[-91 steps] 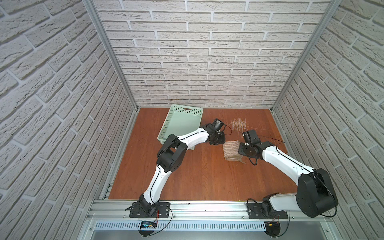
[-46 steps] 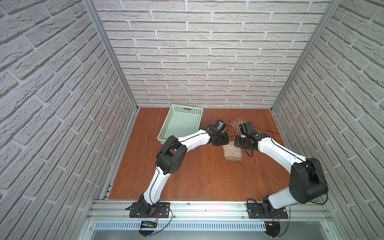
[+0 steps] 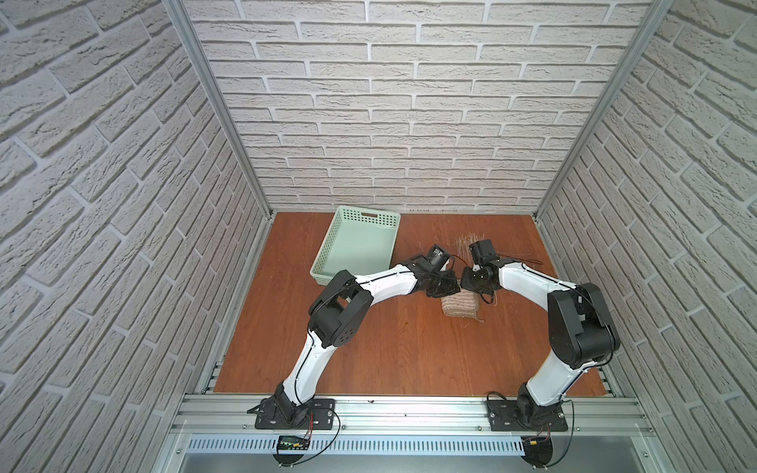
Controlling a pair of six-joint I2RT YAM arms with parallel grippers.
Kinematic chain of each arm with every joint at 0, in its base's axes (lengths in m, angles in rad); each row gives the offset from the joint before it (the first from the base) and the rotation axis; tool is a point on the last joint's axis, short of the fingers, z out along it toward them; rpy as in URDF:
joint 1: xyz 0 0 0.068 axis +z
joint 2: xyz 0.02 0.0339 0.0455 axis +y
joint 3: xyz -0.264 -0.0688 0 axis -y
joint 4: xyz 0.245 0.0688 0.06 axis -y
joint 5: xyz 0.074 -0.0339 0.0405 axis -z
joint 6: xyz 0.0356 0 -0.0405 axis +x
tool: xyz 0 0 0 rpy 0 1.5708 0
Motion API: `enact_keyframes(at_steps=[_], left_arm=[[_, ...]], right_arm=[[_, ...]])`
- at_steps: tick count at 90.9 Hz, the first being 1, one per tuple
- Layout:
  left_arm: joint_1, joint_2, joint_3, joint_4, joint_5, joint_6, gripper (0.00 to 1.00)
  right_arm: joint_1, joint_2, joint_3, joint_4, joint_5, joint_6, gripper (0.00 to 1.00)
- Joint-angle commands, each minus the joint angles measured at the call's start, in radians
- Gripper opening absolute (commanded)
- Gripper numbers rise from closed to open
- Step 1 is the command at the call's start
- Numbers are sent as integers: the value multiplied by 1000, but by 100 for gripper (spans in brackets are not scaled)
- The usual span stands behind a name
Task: Fold the square dishcloth
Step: Smooth out the cleaning item at the center of the board.
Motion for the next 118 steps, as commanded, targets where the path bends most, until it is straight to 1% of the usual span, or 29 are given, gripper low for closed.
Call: enact_keyframes(at_steps=[1,26,33,42,54,69,97,108,118], left_arm=[[-9,26,-29,46,39,3,22],[-10,74,-41,18,52,22,21],[-10,82,-39,-3,37,42,21],[-8,89,-33,-39,14,65,21],[-8,93,-27,-32,14,66,22],[-11,91,-13,-30,20,66,22],[-11,79,-8,-33,13,65,22],[-11,82,-2,-38,13,66,22],[-8,82,-3,-39,10,66,22]], right_arm=[[-14,23,19,31,-11,-15,12],[-26,47,13,37,-20,-22,12],[-28,46,21,28,-24,-29,12],[-28,31,29,14,-41,-35,12],[-28,-17,10,7,-87,-37,12],[-26,-104,-59,2,-156,-29,12],[-24,-269,-275,29,-173,39,13],[-24,-281,-327,62,-179,52,13],[-25,-247,-344,89,-169,51,13]])
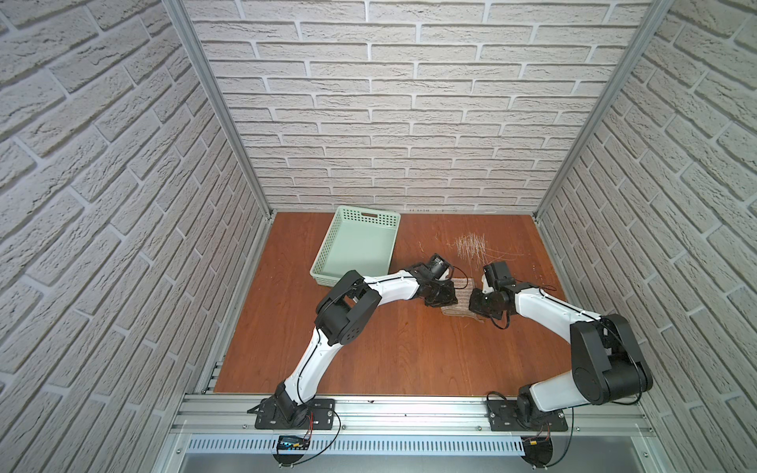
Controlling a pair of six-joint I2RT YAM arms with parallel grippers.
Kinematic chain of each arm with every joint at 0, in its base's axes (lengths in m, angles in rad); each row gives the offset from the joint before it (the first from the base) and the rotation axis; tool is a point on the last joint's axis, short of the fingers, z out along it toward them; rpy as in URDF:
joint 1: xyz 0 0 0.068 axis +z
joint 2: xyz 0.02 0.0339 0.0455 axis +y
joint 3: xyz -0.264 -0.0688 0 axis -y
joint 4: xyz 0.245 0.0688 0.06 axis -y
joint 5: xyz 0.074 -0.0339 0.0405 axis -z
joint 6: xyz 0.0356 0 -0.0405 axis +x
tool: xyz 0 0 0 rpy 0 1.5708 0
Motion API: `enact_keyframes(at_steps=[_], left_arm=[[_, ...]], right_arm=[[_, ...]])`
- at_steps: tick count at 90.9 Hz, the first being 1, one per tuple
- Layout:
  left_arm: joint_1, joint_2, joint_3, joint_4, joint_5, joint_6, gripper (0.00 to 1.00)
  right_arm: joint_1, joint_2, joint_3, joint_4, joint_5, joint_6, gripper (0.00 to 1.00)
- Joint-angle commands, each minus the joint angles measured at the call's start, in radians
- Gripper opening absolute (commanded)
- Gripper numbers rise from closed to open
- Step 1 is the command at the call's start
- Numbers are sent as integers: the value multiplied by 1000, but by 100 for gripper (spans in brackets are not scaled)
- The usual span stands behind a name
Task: Fold the square dishcloth
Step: Smooth out the cleaning item at the center of the board.
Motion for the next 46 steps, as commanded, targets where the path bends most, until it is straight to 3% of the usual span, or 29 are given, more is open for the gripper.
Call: enact_keyframes(at_steps=[1,12,26,46], left_arm=[[-1,14,15,-35,-23,19,22],[1,5,9,-33,-28,20,22],[2,-18,19,-30,-25,30,30],[0,-113,72,-42,-15,70,59]], right_arm=[[-1,17,-22,52,1,16,13],[0,36,-24,56,22,12,12],[0,-10,2,11,41,-9,13],[0,-140,72,-90,83,-46,22]])
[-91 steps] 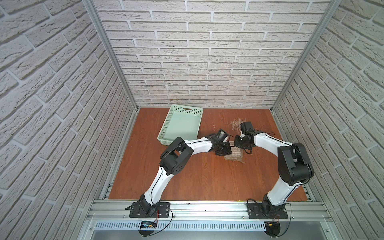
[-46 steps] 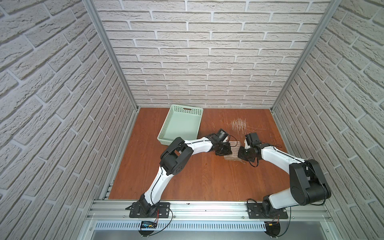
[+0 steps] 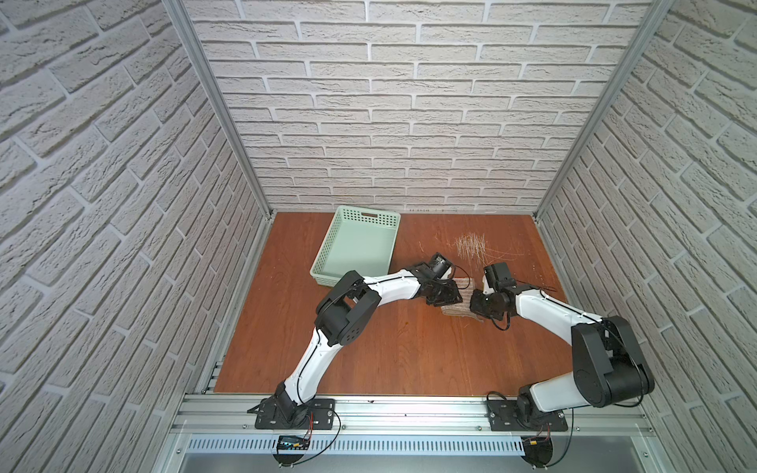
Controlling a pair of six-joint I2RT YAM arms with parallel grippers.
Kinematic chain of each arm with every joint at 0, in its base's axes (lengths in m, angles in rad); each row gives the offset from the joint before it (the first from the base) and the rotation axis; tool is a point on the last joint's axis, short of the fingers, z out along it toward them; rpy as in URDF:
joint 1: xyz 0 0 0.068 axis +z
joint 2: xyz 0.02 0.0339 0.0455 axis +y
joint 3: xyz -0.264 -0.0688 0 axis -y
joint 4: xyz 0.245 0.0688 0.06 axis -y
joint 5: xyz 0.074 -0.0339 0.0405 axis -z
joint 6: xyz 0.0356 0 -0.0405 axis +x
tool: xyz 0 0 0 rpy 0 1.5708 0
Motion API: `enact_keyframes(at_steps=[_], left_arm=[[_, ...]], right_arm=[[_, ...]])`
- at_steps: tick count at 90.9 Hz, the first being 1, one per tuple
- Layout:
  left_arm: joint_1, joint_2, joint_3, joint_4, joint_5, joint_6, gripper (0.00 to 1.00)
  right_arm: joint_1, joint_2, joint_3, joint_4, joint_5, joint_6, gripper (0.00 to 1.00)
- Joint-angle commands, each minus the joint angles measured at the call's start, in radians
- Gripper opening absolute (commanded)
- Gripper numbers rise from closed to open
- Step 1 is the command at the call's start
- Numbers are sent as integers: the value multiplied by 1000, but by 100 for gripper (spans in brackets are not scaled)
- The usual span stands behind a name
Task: Fold the square dishcloth
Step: Smooth out the cleaning item at the center of the board, then reset both arms
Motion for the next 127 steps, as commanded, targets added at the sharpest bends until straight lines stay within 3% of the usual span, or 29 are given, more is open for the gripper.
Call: enact_keyframes(at_steps=[1,25,35,57,63,66,68,93,110,127], left_arm=[[1,-100,48,-26,-10,45,60],[15,-245,54,-87,-85,103,96],[31,-329,2,-101,-167,127,98],[112,-556,-172,-165,-463,181,98],[150,-628,-231,-174,-524,181,98],[175,-665,-264,-182,-555,180,98],[189,-689,-284,-188,-577,180,98],[440,-1007,-557,-251,-818,189,98],[616,-1118,-678,-256,-875,217,98],[760,-1158,-782,-142,-897,302,98]], right_arm=[[0,-90,58,-65,47,-31,23],[0,-227,137,-139,120,-54,35],[-2,-285,166,-144,167,-76,45],[-5,-372,206,-133,280,-127,72],[-7,-382,208,-128,311,-131,82],[-8,-387,207,-126,328,-131,96],[-10,-390,207,-123,337,-134,99],[-46,-395,166,-56,474,-165,99],[-63,-436,61,91,548,-234,99],[-83,-435,-29,226,582,-301,99]])
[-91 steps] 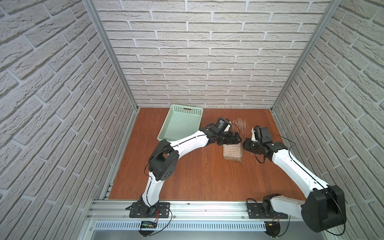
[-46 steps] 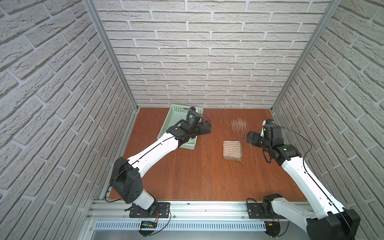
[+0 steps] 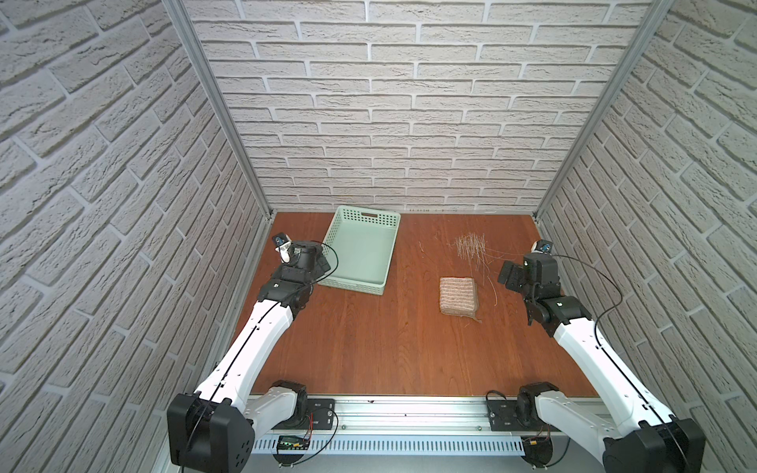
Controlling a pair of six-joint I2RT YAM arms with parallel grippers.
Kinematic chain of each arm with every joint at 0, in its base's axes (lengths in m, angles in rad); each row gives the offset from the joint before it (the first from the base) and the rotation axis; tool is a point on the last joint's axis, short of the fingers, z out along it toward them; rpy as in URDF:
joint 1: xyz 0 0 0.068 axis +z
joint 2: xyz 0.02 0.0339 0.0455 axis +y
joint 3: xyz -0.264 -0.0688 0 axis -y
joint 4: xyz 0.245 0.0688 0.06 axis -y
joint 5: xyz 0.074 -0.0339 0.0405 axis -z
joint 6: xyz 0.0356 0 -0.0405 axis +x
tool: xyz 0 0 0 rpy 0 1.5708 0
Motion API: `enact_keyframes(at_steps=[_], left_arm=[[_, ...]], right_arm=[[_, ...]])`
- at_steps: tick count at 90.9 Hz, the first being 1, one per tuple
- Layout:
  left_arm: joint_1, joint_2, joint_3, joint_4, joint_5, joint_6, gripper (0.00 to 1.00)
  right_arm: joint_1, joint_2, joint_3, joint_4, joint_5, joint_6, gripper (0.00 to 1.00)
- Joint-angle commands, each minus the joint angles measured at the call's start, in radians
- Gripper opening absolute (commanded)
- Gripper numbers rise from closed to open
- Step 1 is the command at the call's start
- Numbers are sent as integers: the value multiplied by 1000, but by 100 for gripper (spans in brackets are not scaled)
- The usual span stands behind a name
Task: Fold the square dishcloth
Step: Reset both arms
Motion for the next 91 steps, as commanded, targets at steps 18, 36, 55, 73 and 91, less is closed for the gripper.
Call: enact_keyframes(at_steps=[18,36,55,73,91], left_arm=[[179,-60,-189,314,-5,179,98],[231,-47,-272,503,80,283,98],[264,31,-324,660,181,369,98],[279,99,-330,735,237,387,98],[279,129,-337,792,234,411,98]], right_arm=[[-60,93,-46,192,21,-74,99],[-92,163,-109,358,-54,-107,99],[-128,254,-159,537,-134,-141,99],[-154,323,-221,702,-191,-158,99],[-179,373,-267,839,-239,-168,99]])
